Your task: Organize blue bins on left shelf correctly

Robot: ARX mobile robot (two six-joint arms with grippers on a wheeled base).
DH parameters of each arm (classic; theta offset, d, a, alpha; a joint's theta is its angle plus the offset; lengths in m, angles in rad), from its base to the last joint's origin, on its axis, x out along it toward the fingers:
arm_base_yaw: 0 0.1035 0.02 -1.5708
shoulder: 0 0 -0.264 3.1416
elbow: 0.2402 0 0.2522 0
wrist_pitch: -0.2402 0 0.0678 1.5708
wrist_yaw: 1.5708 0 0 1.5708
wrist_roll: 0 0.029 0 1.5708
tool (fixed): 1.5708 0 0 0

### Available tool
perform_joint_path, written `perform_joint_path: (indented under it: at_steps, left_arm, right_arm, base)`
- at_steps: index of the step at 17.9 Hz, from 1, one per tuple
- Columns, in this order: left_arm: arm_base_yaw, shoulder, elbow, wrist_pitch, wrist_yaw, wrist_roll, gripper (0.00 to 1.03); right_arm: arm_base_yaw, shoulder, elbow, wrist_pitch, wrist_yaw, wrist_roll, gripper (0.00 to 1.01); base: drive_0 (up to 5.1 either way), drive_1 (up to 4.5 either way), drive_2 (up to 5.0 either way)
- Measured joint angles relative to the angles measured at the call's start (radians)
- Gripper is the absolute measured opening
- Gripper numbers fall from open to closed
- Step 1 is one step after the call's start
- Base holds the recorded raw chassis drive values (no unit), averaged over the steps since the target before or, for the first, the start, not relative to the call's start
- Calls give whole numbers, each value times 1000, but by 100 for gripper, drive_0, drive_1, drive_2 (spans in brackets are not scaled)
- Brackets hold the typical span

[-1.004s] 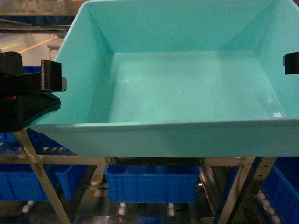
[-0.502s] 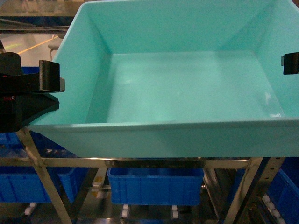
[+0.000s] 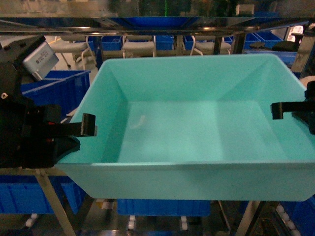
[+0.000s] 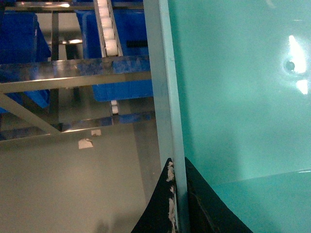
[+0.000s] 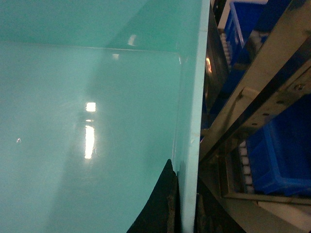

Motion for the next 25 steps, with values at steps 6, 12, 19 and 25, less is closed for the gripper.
perform_joint_path:
  at_steps: [6,12,19,25]
  left_arm:
    - [35,143,47,-10,-8,47,2]
    - [35,143,48,-8,-11,51,2]
    - [40,142,48,-9,-10,51,2]
    - [39,142,48,-8,-11,52,2]
  right_arm:
    - [15,161,45,-24,-29,43,2]
    - [15,158,45,-18,-28,43,2]
    - [17,158,45,-14,-30,43,2]
    - [16,158,45,-17,-31,43,2]
  base:
    - [0,0,0]
    - [0,0,0]
    - [309,101,-425]
    - [352,105,-488]
